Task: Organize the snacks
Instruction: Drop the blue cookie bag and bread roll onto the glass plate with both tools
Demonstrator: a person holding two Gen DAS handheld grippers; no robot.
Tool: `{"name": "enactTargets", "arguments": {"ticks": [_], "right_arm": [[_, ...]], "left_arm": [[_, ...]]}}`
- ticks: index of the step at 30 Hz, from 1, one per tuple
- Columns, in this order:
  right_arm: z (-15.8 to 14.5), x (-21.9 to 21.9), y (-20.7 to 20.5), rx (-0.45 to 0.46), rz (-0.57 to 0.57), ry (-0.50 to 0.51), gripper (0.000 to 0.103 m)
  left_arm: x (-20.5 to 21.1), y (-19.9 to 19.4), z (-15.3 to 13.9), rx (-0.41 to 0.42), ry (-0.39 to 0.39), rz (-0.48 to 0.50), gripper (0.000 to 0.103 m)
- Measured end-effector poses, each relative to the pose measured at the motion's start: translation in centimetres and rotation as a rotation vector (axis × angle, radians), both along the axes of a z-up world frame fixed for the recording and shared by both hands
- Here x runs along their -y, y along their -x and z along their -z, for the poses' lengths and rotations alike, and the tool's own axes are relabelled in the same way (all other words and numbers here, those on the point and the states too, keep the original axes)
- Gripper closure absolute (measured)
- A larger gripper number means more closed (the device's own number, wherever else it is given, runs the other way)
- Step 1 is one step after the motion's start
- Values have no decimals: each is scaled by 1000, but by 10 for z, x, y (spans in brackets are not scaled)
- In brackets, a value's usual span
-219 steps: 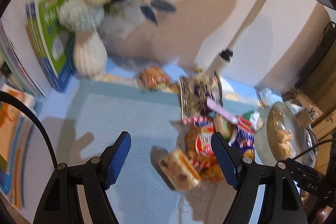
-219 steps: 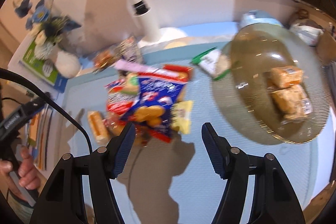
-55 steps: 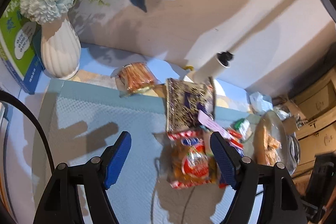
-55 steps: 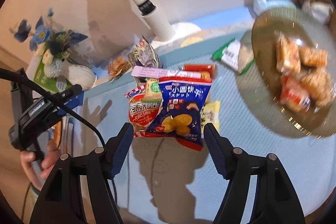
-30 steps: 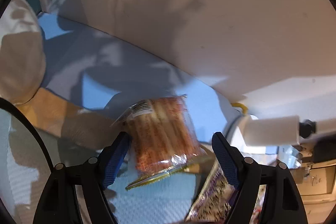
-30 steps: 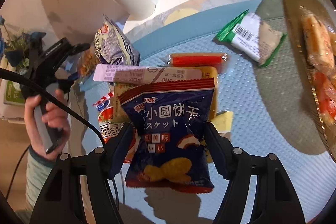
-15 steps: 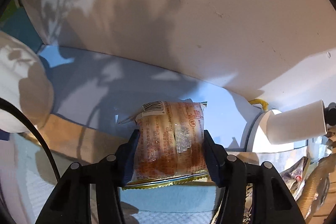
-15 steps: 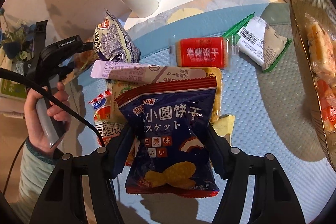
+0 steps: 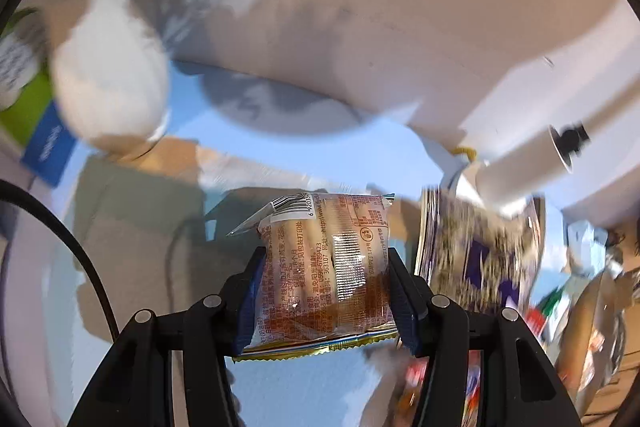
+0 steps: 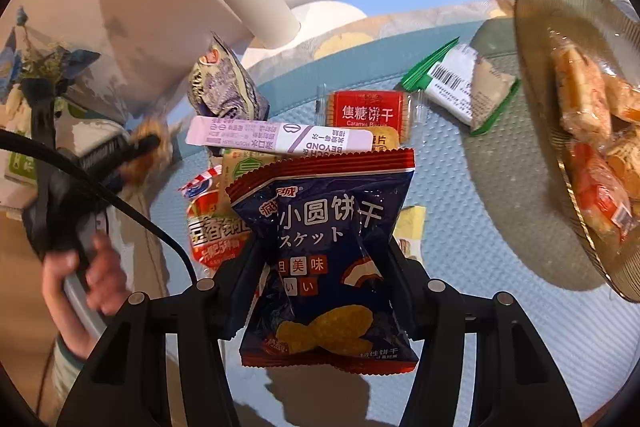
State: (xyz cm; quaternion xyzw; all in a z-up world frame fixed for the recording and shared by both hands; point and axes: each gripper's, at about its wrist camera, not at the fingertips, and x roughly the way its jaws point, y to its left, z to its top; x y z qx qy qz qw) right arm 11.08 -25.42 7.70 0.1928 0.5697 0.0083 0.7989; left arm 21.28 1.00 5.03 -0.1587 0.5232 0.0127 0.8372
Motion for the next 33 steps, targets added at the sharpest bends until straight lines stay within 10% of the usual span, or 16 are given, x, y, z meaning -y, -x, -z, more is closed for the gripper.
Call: {"name": "enactTargets", "arguments": {"ticks": [16,33], "right_arm": [[-57,12,71,126,-23,30,47],[-91,144,105,181,106,123,47]], "left_arm": [[29,89,-43,22,91,47,49],[237,85,-93,125,84,459,49]]}}
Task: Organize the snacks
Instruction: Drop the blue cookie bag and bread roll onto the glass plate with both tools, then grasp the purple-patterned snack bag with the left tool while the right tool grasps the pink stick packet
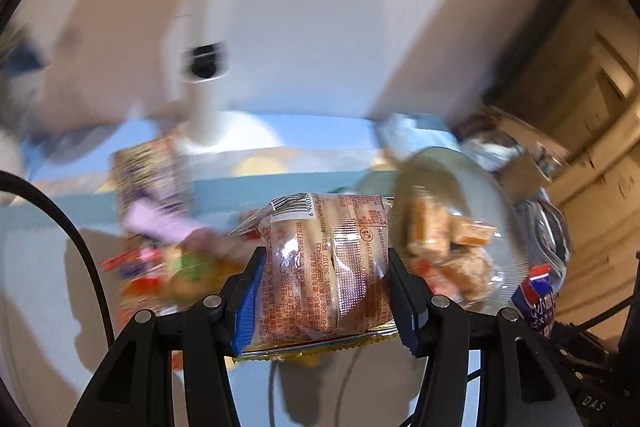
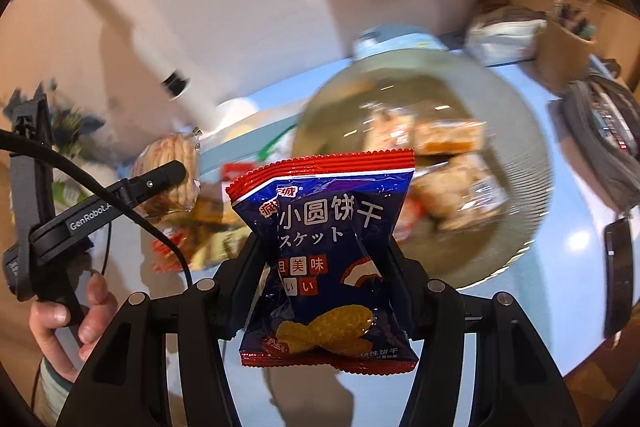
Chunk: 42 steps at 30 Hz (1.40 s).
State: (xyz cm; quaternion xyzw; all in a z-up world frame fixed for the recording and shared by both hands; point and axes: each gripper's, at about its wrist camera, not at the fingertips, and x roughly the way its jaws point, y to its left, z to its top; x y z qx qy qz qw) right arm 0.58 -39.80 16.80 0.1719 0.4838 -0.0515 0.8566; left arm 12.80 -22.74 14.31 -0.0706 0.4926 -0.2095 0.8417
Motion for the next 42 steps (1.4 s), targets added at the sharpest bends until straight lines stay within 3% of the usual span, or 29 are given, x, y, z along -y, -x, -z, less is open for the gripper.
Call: {"name": "enactTargets", "arguments": {"ticks": [10,12,13,14,26,42], "right_arm": [[-12,69,-17,20,12,53,45],[-12,76,-24,24,-6,64,35],[-11,80,-26,12,-7,67,32],[-9,84,-27,1,-5,68,32],[-12,57,-22,0,-74,87,32],[-14,-36,-28,5,-233,107,32]], "left_arm": [[106,-22,-5,43,-3,168,49],[118,-26,-4,51,-20,183,44],[120,-27,-3,52,-33,172,33],[120,-28,-2,52,-39,161,29],[66,-10,6,21,-27,44,29],[-73,22,5,-5,-50,-200,29]]}}
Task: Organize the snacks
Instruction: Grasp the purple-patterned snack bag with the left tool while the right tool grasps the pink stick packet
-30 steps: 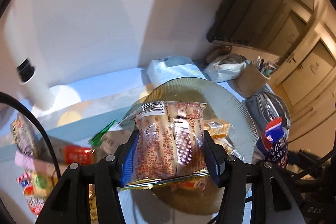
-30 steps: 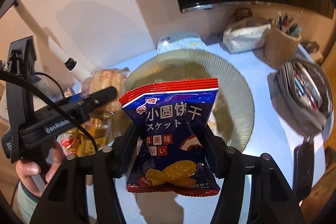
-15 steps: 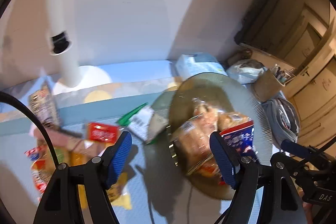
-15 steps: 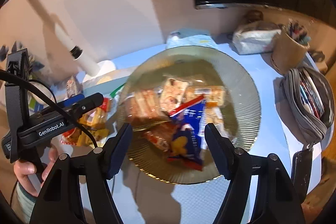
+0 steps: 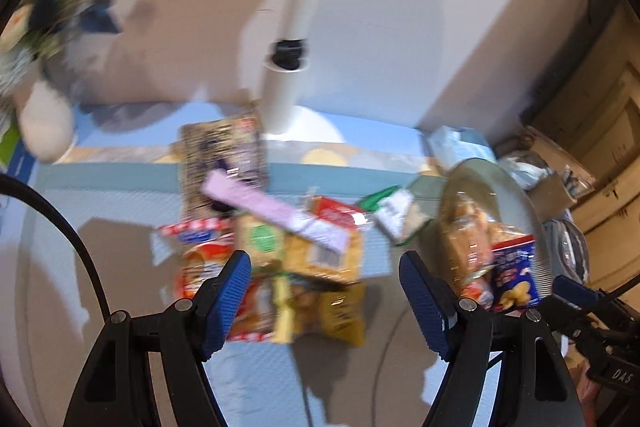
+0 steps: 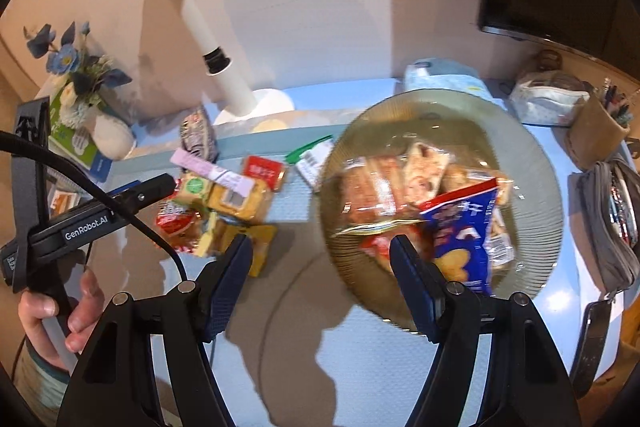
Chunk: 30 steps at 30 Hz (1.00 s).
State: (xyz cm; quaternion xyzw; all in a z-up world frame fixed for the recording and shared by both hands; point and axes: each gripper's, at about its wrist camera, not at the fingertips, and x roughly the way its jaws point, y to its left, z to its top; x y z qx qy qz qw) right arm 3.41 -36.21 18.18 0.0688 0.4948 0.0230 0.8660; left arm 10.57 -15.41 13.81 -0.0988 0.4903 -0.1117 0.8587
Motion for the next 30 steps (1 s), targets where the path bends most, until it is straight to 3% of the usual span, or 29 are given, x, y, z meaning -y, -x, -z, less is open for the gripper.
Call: {"name": "enactTargets", "arguments": {"ticks": [9,16,20,23,30], "right_arm": [[20,-34,-11,-52,-16,-70,32],[35,-73,-24,-79,-54,-91,32],[40,-93,-38,-83,-92,-74,32],[42,-106,-54,-81,-135,-50,32],[53,-122,-100,-92,-239,-13,33]], "left_arm": [[-83,18,20,-69,12,-123,29],[-114,13,29,-100,20,-114,29],[-118,-12,25,-85,34,-85,29],[-116,-42,26,-89,71,-48,11],[-113,-117,57,-167,196,-22,10]]}}
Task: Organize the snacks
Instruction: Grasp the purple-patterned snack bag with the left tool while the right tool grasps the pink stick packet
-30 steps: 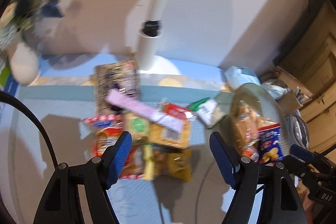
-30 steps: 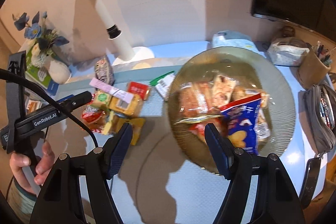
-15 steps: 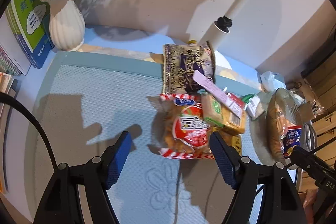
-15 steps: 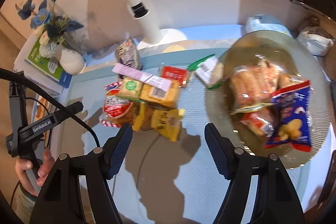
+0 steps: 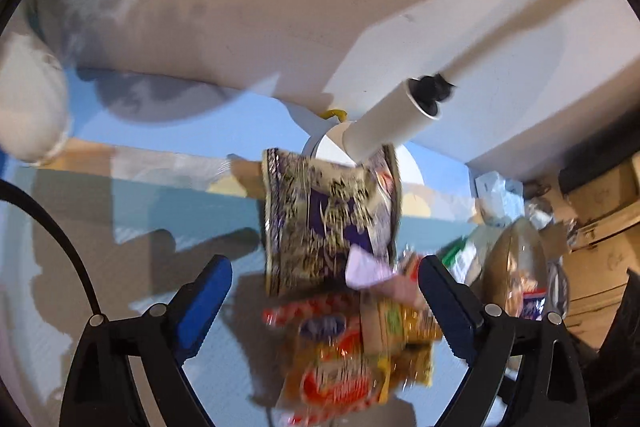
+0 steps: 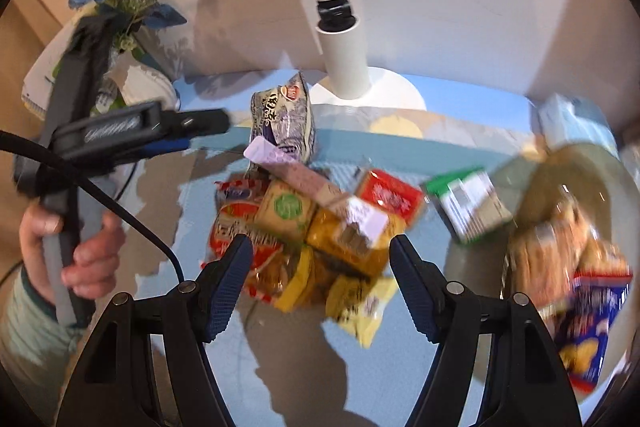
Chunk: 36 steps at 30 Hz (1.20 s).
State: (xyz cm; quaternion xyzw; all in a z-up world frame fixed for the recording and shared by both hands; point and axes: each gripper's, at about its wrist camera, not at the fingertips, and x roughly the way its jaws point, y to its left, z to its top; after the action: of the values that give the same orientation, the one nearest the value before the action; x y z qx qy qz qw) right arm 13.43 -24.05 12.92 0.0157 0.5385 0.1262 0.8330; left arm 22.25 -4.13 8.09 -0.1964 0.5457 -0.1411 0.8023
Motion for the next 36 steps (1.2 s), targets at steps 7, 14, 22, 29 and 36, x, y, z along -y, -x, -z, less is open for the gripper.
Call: {"name": "enactTargets", "arguments": {"ticks": [7,14,22,29,36], "right_arm": [[34,-5,-41,-91,-74,-11,34],[60,-18,-65,-145,-137,-22,40],[65,-14,-72,-159,-129,-78,66],[57,-18,-52,-125,-142,-68,84],[41,-16,-23,-105,-116,-101,89]], "left_arm": [[9,-39,31,-61,38,27,10],[25,-59,56,-107,82,83,9],[42,-60,56,-91,54,139,27],[44,-49,39,-32,39,148,50],[19,-21,6,39,14,84,51]]}}
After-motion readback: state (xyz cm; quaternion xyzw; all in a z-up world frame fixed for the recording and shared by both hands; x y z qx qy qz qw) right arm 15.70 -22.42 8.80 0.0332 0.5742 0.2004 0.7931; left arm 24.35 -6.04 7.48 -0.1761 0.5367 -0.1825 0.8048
